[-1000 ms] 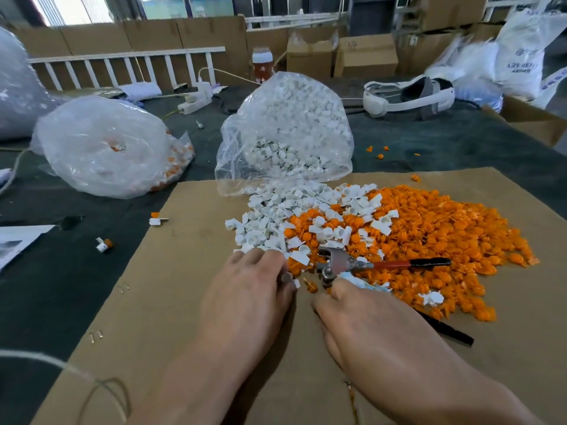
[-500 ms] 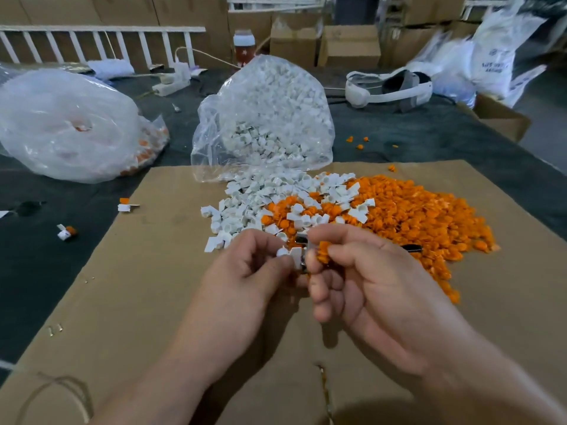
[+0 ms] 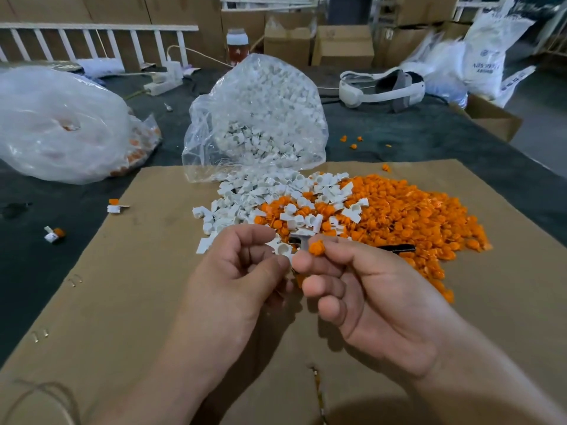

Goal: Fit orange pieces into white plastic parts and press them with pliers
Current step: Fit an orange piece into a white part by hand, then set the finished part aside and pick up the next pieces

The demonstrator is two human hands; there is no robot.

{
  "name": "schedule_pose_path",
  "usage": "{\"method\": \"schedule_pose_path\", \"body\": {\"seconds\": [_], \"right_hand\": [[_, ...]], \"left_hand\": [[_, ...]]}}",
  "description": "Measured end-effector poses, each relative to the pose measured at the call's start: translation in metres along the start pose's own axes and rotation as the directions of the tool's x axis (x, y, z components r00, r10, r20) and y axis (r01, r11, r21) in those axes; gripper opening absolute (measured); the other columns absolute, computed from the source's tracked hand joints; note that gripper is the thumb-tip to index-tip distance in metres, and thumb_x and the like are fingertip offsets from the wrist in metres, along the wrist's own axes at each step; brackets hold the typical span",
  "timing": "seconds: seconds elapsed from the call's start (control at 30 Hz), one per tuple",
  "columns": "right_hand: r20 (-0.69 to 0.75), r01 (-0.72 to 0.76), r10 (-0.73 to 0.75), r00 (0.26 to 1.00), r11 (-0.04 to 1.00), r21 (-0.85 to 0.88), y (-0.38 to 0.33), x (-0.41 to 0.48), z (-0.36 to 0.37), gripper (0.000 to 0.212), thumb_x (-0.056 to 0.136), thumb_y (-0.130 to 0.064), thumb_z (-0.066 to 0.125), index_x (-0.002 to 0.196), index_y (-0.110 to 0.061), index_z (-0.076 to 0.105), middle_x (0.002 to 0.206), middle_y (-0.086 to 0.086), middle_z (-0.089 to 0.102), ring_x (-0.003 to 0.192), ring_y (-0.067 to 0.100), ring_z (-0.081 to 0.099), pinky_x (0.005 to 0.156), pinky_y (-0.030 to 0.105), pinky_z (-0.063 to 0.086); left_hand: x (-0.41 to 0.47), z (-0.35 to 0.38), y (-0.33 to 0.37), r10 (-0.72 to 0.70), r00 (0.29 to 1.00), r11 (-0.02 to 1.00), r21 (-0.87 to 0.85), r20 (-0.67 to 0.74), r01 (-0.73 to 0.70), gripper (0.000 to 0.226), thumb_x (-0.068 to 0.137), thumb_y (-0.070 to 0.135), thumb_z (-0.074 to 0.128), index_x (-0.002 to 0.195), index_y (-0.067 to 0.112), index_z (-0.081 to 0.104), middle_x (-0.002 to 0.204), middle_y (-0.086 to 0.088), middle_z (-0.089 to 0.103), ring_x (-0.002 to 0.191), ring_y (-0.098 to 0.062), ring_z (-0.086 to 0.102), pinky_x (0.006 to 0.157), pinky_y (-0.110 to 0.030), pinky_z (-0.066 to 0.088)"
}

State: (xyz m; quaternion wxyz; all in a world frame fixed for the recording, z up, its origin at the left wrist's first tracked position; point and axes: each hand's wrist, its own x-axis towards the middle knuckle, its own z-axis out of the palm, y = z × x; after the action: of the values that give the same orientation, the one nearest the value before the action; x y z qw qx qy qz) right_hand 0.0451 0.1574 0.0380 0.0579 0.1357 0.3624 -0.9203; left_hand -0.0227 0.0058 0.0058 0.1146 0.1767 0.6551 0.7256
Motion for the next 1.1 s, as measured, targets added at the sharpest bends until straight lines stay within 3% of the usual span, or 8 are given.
{"method": "schedule_pose_path", "body": {"seconds": [0.17,0.3,0.33,0.4,0.47,0.57,0.9,1.1], "right_hand": [[0.031,0.020,-0.019,0.999,0.999,-0.039,0.001,0.001,-0.004,0.019,0.100,-0.014,0.045,0.108,-0.002,0.058,0.083,0.016,0.071,0.055,0.019,0.068,0.040,0.022,0.052],[0.042,0.289,-0.294,0.955,0.887,-0.360,0.009,0.002,-0.005,0.016,0.098,-0.016,0.050,0.104,-0.018,0.065,0.091,0.015,0.072,0.067,0.027,0.071,0.051,0.030,0.056],[0.055,0.369,-0.397,0.916,0.782,-0.503,0.012,0.002,-0.006,0.018,0.096,-0.019,0.051,0.099,-0.027,0.068,0.091,0.010,0.073,0.067,0.027,0.071,0.053,0.032,0.056],[0.157,0.442,-0.588,0.794,0.380,-0.813,0.017,0.001,-0.007,0.017,0.093,-0.027,0.052,0.099,-0.036,0.065,0.086,-0.003,0.071,0.067,0.018,0.069,0.056,0.031,0.056],[0.354,0.407,-0.624,0.697,-0.062,-0.911,0.020,0.001,-0.008,0.014,0.095,-0.029,0.052,0.101,-0.036,0.062,0.086,-0.015,0.063,0.078,0.010,0.065,0.062,0.019,0.051],[0.470,0.381,-0.578,0.667,-0.277,-0.882,0.019,0.002,-0.005,0.011,0.098,-0.026,0.050,0.101,-0.028,0.060,0.091,-0.017,0.053,0.088,0.005,0.056,0.069,0.016,0.044],[0.534,0.324,-0.403,0.743,-0.481,-0.815,0.016,-0.004,0.000,0.010,0.097,-0.016,0.056,0.104,-0.019,0.062,0.094,-0.006,0.058,0.077,0.011,0.057,0.061,0.034,0.051],[0.374,0.344,-0.446,0.813,-0.150,-0.927,0.017,-0.008,-0.001,0.013,0.094,-0.044,0.040,0.098,-0.040,0.051,0.082,-0.015,0.059,0.079,0.003,0.060,0.061,0.027,0.050]], "left_hand": [[0.000,-0.002,-0.002,0.033,0.999,0.997,0.070,0.004,-0.033,0.022,0.088,0.008,0.071,0.089,0.030,0.072,0.066,0.001,0.067,0.057,-0.010,0.063,0.053,-0.020,0.051],[-0.001,0.000,-0.004,0.006,1.000,0.998,0.060,-0.010,-0.005,0.018,0.078,0.027,0.069,0.095,0.030,0.074,0.078,-0.004,0.070,0.070,-0.020,0.066,0.072,-0.049,0.060],[-0.001,0.000,-0.004,-0.020,1.000,1.000,0.016,-0.019,0.020,0.021,0.077,0.025,0.069,0.097,0.028,0.074,0.079,-0.007,0.069,0.071,-0.023,0.065,0.077,-0.057,0.059],[0.000,0.000,-0.004,-0.054,0.998,0.998,-0.032,-0.033,0.053,0.023,0.076,0.020,0.070,0.098,0.024,0.074,0.078,-0.010,0.067,0.069,-0.027,0.064,0.078,-0.063,0.058],[0.000,0.000,-0.003,-0.012,0.999,1.000,0.021,-0.033,0.013,0.023,0.074,0.019,0.070,0.095,0.026,0.073,0.074,-0.006,0.068,0.062,-0.025,0.067,0.065,-0.046,0.059],[0.000,-0.001,0.000,0.028,1.000,0.996,0.083,-0.015,-0.026,0.021,0.077,0.017,0.072,0.092,0.032,0.073,0.073,-0.002,0.069,0.060,-0.021,0.067,0.058,-0.028,0.056],[0.000,-0.001,0.003,-0.017,1.000,0.988,0.153,-0.007,0.018,0.035,0.088,0.003,0.068,0.089,0.038,0.072,0.069,0.003,0.069,0.057,-0.009,0.061,0.053,-0.019,0.050],[0.001,-0.002,0.008,-0.198,0.975,0.947,-0.238,0.104,0.217,0.028,0.063,0.000,0.082,0.087,0.015,0.077,0.068,-0.008,0.061,0.046,-0.013,0.052,0.043,-0.026,0.048]]}}
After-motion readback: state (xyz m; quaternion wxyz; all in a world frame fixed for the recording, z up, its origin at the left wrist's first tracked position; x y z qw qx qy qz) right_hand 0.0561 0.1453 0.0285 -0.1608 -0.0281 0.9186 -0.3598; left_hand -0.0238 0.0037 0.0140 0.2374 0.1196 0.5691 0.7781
